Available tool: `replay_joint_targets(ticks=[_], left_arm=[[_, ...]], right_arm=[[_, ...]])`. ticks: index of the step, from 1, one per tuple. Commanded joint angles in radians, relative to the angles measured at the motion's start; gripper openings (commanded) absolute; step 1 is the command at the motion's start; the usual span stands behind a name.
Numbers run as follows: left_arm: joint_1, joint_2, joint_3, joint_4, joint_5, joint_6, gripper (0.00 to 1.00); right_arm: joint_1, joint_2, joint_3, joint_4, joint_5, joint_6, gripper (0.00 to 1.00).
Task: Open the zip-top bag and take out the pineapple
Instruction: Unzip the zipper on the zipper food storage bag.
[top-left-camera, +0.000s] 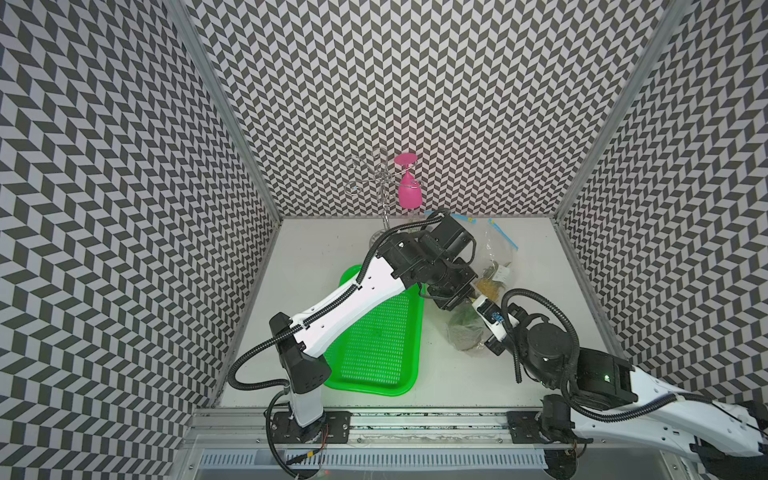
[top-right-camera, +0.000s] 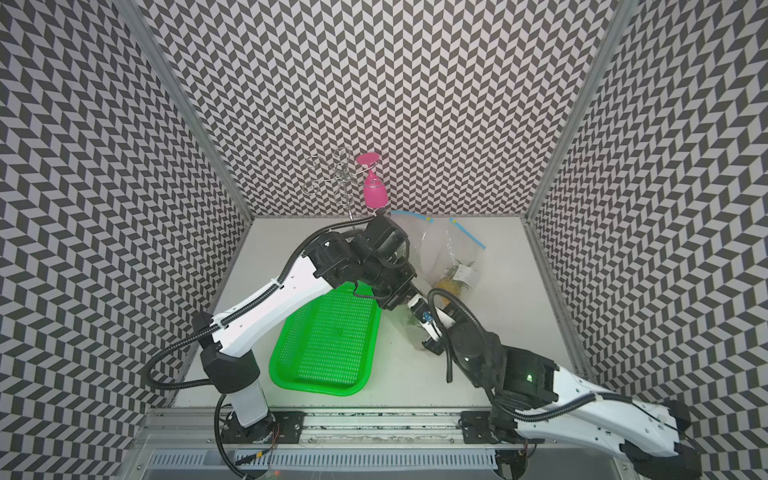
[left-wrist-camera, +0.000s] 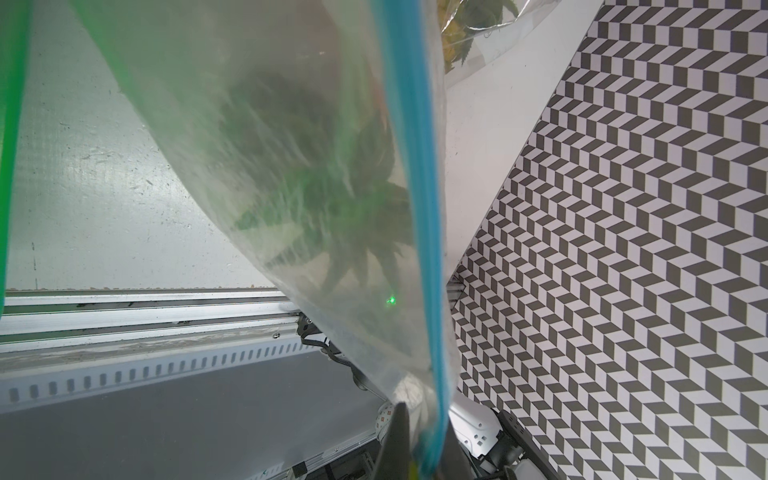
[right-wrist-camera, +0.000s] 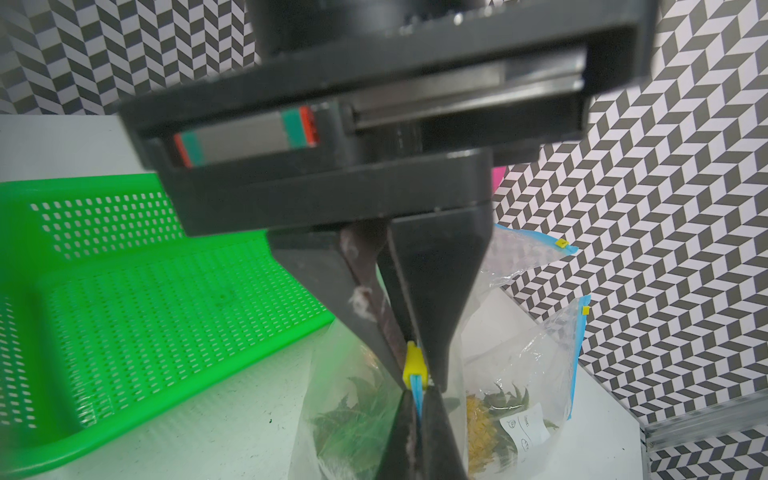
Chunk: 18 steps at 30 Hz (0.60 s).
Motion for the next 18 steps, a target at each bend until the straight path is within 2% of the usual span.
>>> replay_joint_targets(ticks=[1,18], left_arm=[[-0.023,-0.029,0.013,0.011,-0.004,-0.008,0.00],[-0.023,0.053,0.062,-0.021,-0.149,0.027,0.00]], right_arm=[[0.005,-0.009,0.017,0.024,-0.058,-0.002,0.00],[0.008,-0.032,0.089,-0.009,-0.180,0.009,0.00]])
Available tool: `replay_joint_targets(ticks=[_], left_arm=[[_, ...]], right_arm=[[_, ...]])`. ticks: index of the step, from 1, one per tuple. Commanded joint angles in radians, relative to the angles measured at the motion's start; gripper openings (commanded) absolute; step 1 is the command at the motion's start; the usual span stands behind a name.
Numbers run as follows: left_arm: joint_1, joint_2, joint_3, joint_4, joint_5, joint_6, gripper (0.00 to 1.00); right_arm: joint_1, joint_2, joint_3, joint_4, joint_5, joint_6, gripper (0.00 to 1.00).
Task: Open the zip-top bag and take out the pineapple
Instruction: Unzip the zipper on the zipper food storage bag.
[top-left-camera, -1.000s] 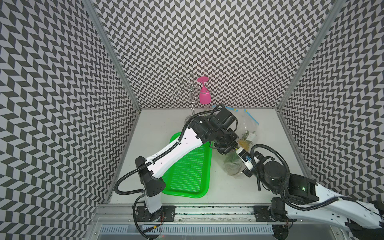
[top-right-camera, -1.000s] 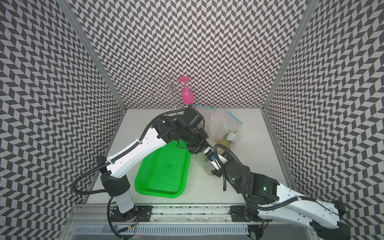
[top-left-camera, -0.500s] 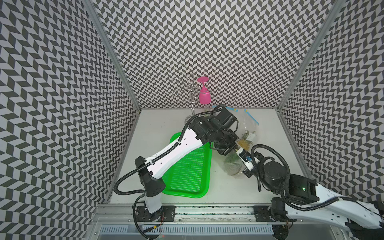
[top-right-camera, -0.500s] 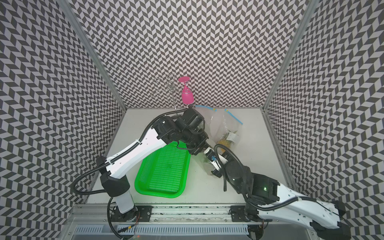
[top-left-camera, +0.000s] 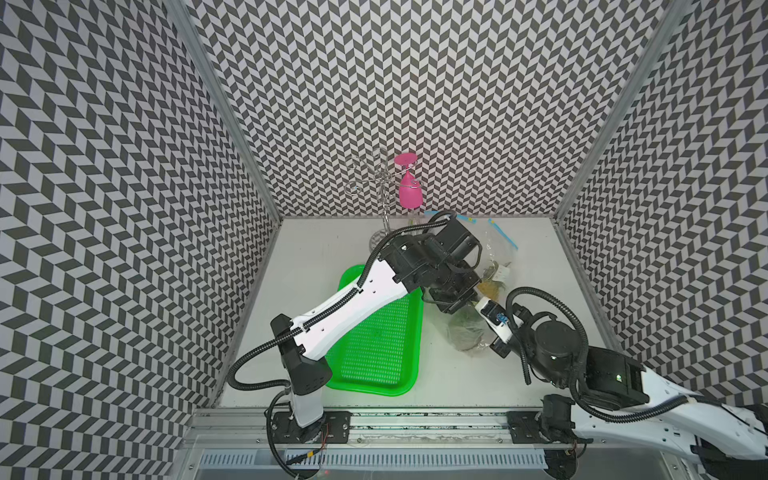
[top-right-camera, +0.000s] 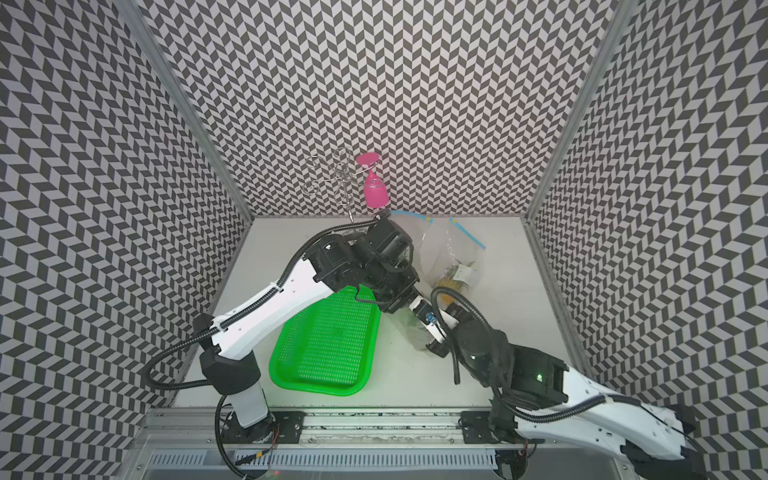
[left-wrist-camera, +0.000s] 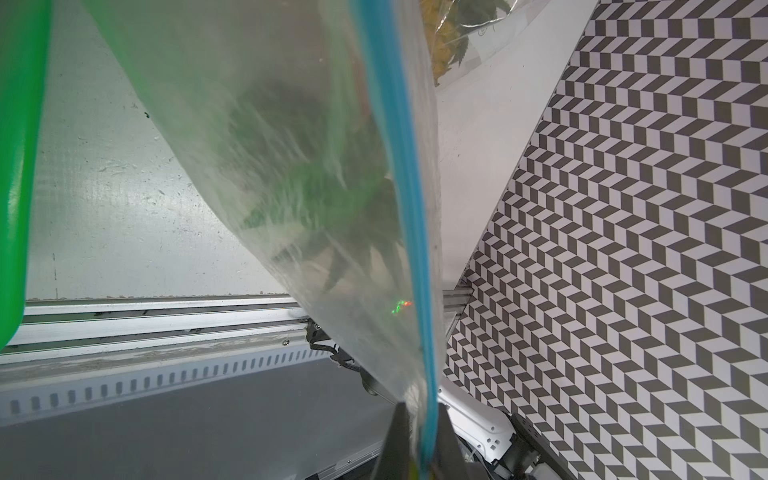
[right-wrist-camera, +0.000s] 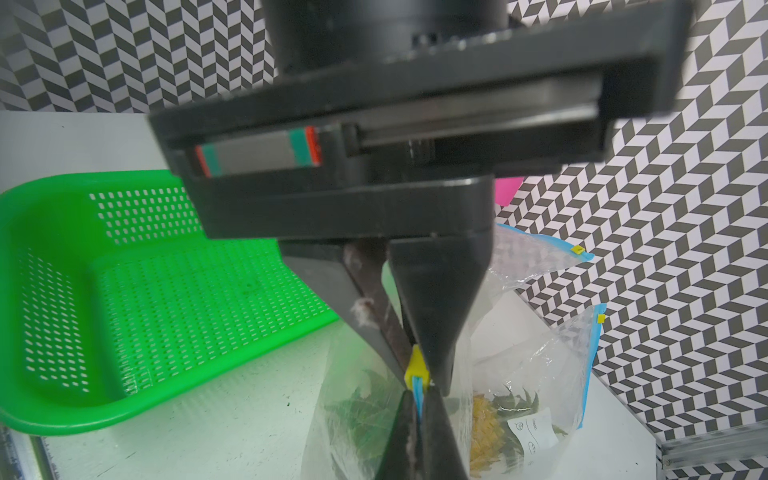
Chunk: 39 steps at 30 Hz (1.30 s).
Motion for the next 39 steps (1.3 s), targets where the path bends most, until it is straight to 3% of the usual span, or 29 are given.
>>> replay_joint_targets(ticks=[1,16,39], left_arm=[[0.010,0.045,0.020,0.013,-0.077,0.009,0.00],[0.032,0.132,0.138,-0.044,-0.139,0.056,0.00],[0.127,0.140,0.149,-0.070,-0.218,0.115,0.00]], right_arm=[[0.011,-0.014,0.037,0.077,-0.093,0.014,0.00],[0.011,-0.051,0.051,0.031,-0.071,0.056,0.00],[0.011,-0.071,0.058,0.004,-0.057,0.085,0.00]])
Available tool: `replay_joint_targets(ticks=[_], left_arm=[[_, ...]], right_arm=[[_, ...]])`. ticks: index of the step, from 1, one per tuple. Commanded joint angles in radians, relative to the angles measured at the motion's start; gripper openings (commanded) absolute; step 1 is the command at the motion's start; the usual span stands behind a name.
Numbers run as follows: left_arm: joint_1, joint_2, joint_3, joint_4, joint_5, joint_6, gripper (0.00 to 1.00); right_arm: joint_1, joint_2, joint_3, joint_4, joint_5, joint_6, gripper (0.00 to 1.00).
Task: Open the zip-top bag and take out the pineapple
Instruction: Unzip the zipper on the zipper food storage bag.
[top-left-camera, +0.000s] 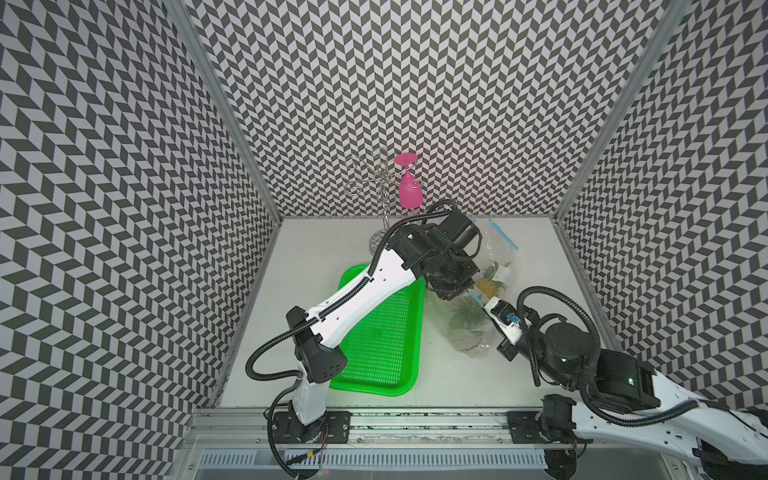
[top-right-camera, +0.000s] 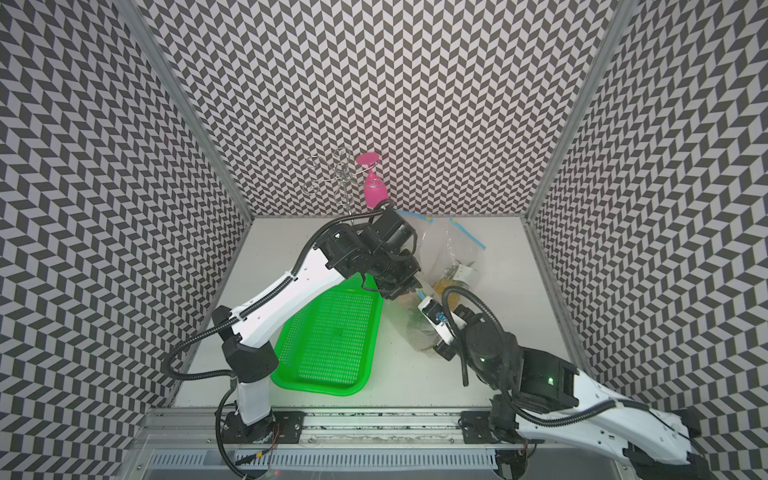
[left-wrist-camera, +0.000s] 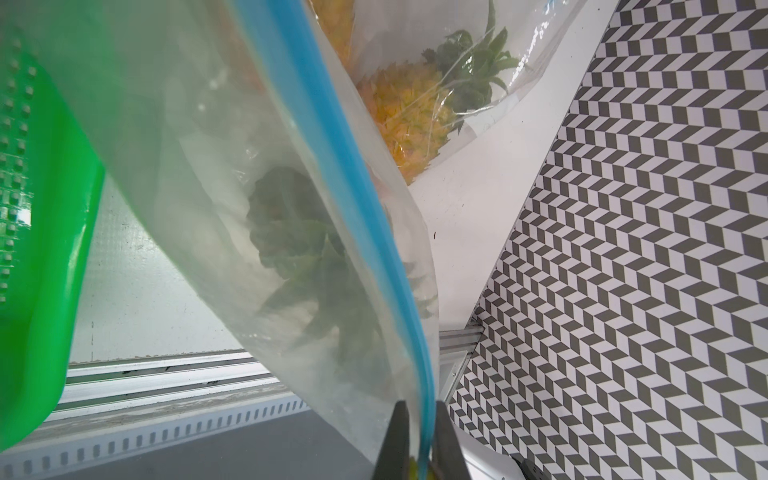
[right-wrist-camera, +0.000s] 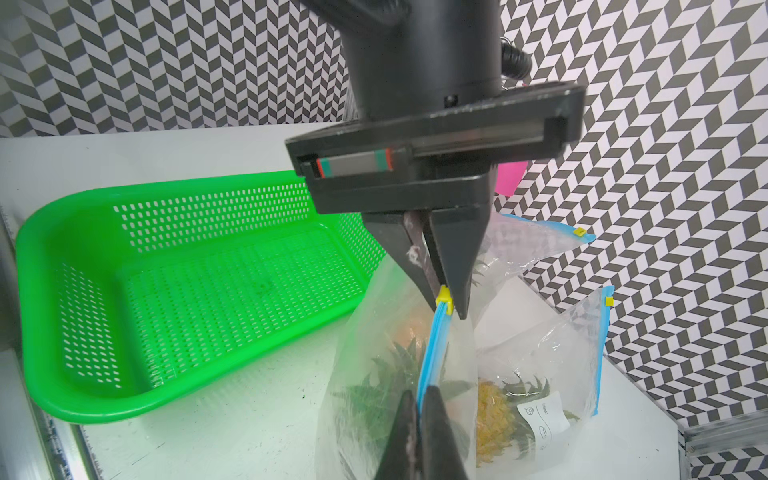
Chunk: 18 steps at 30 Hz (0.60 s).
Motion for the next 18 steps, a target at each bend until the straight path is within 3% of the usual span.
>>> replay_joint_targets(ticks=[1,18], left_arm=[[0.062,0.030,0.019,0.002,-0.158,0.025,0.00],[0.160,0.071,0.044,-0.007,-0.259,0.108,0.00]], right_arm=[[0.016,-0.022,0.055,0.062,-0.038,0.019,0.00],[0.015,-0.032,0.072,0.044,-0.027,0.041,0.00]])
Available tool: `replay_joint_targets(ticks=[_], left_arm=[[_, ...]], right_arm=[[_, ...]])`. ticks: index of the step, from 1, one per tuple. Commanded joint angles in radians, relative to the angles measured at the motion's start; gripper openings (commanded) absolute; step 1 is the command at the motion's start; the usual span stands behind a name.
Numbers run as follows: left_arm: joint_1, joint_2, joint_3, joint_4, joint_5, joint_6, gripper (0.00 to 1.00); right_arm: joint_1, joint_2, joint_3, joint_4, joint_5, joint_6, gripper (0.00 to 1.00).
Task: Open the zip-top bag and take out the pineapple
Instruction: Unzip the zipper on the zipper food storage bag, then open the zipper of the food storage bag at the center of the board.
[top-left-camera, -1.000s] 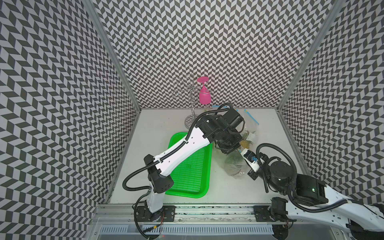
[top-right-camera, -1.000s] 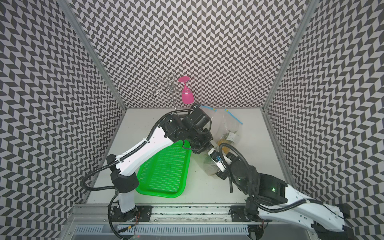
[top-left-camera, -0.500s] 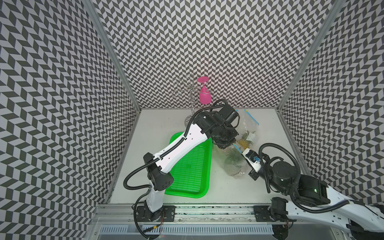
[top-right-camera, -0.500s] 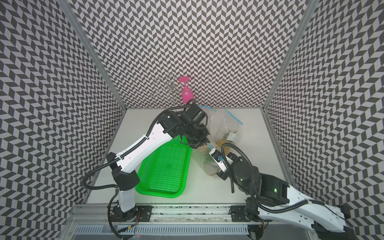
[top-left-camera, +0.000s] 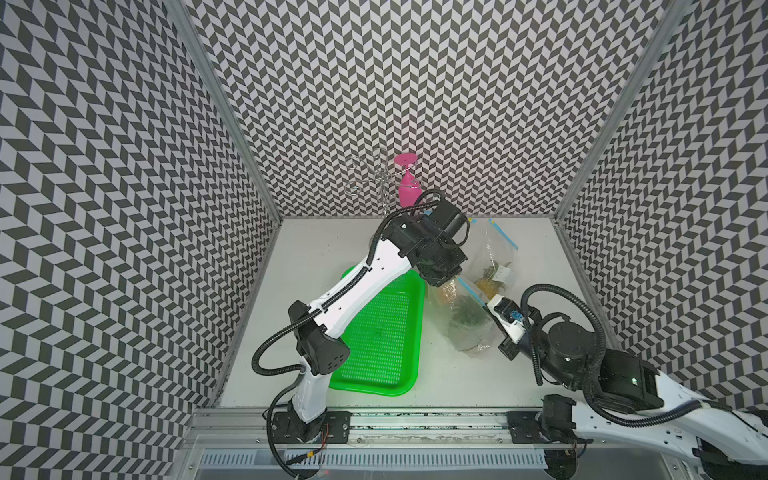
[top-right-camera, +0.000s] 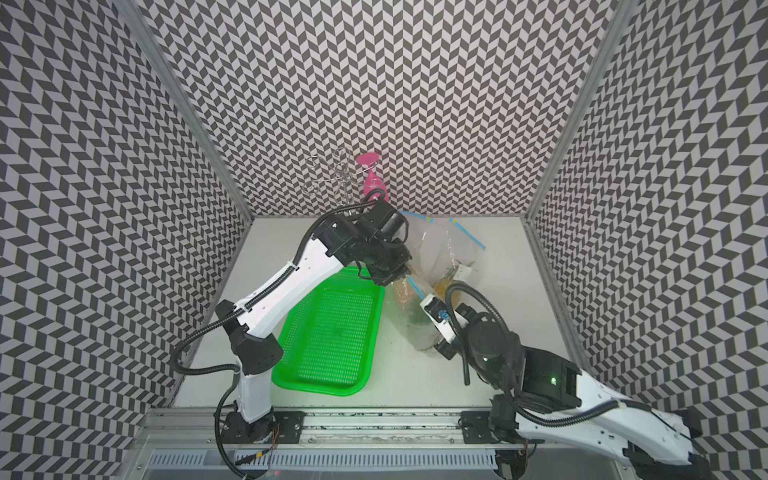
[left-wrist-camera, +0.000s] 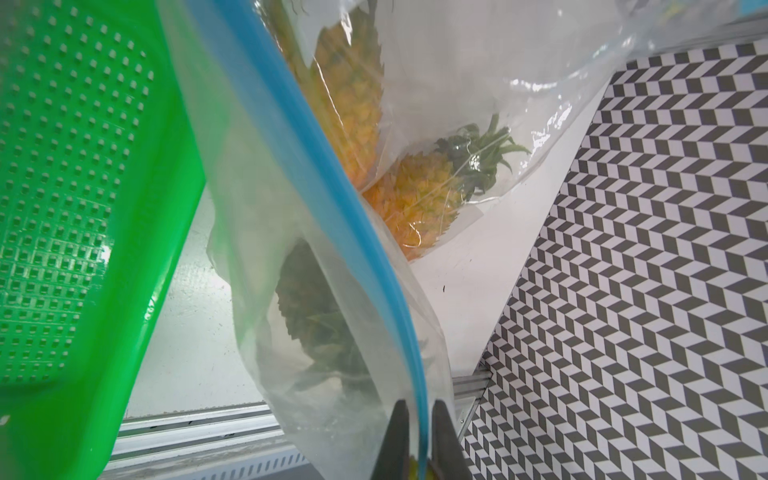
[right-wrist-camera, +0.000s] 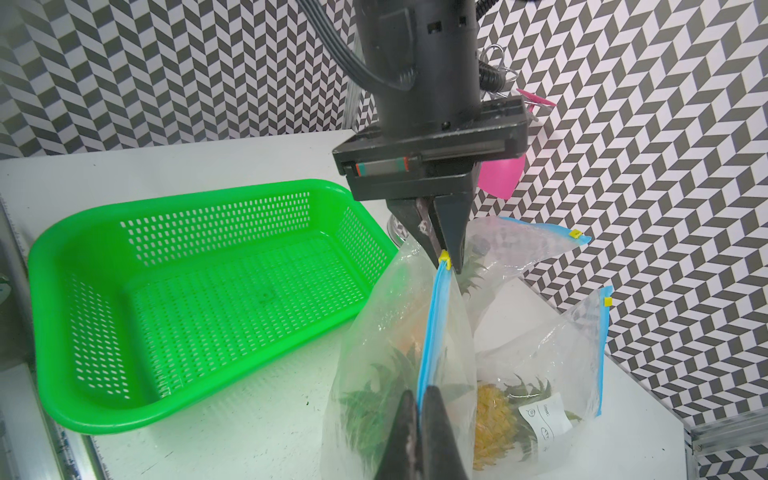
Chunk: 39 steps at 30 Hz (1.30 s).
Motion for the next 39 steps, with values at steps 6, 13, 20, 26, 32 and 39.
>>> replay_joint_targets(ticks=[6,13,20,26,32,39], left_arm=[[0.105,0.050,0.020,0.011,-0.222,0.052,0.00],[0.147,0.071,0.040,0.024,-0.256,0.098,0.00],[0.192,0.072,0.039,0.041,-0.289,0.131,0.00],[0.220,0.074,0.040,0.056,-0.289,0.154,0.00],[0.224,0.073,0.042,0.082,-0.278,0.168,0.00],[0.212,0.055,0.038,0.104,-0.215,0.188,0.00]], right_arm=[[0.016,-0.036,0.057,0.047,-0.024,0.020,0.00],[0.016,-0.038,0.066,0.043,-0.022,0.027,0.00],[0.016,-0.045,0.073,0.033,-0.012,0.032,0.00],[0.016,-0.047,0.068,0.031,-0.009,0.040,0.00],[0.015,-0.054,0.061,0.034,-0.008,0.055,0.00],[0.015,-0.069,0.034,0.055,0.004,0.090,0.00]])
